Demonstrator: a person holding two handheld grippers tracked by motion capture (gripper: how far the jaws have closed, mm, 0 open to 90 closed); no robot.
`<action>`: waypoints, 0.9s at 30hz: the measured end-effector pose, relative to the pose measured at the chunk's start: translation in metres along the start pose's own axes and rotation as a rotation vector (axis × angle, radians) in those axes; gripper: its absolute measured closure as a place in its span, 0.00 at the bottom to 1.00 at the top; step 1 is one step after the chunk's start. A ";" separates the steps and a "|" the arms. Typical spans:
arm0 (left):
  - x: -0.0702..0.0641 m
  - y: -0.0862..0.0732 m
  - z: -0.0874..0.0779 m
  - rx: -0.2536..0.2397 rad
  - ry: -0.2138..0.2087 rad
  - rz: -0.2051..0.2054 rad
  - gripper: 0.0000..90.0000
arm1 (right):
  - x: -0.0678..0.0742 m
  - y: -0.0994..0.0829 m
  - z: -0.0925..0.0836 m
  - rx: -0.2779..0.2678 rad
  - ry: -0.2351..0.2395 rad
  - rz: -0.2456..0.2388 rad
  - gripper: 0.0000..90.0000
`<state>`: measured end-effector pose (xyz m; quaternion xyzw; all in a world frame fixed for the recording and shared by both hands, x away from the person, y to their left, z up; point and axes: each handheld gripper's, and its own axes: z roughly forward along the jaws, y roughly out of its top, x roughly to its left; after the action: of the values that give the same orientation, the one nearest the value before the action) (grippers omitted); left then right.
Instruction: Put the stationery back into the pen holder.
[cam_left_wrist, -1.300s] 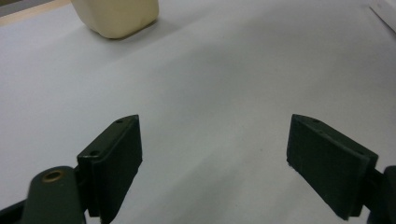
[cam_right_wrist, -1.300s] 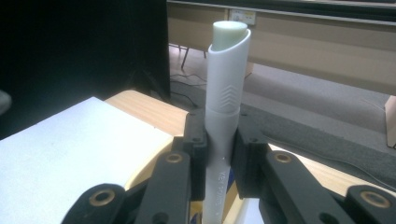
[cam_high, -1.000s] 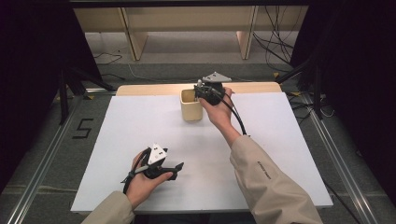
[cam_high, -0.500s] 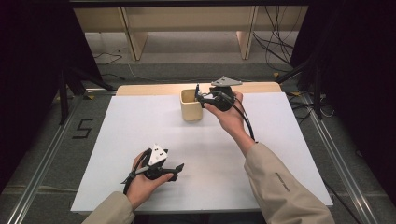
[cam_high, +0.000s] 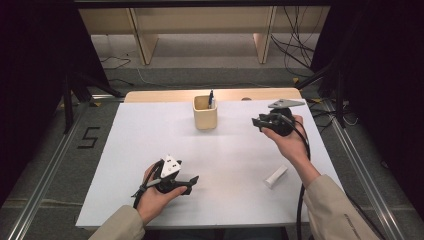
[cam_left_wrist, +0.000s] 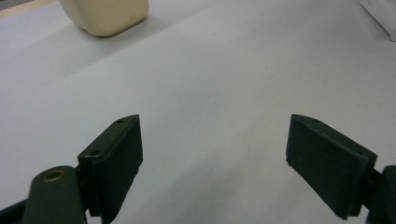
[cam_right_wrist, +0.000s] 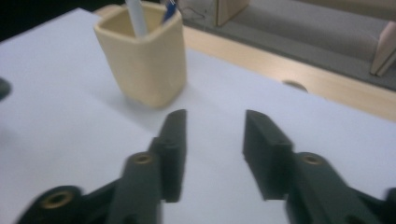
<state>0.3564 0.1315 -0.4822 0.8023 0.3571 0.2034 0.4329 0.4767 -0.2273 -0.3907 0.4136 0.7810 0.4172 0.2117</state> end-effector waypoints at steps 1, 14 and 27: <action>0.000 0.000 0.000 0.000 -0.001 -0.001 0.20 | -0.005 -0.007 -0.005 0.021 -0.003 -0.002 0.81; -0.001 0.000 0.000 0.002 -0.001 -0.004 0.21 | -0.033 -0.087 -0.037 0.262 -0.026 0.030 1.00; -0.002 -0.001 0.000 0.001 -0.003 -0.003 0.21 | -0.040 -0.115 -0.040 0.291 -0.016 0.081 1.00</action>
<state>0.3552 0.1303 -0.4829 0.8024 0.3576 0.2013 0.4333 0.4187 -0.3147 -0.4640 0.4743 0.8144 0.3044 0.1386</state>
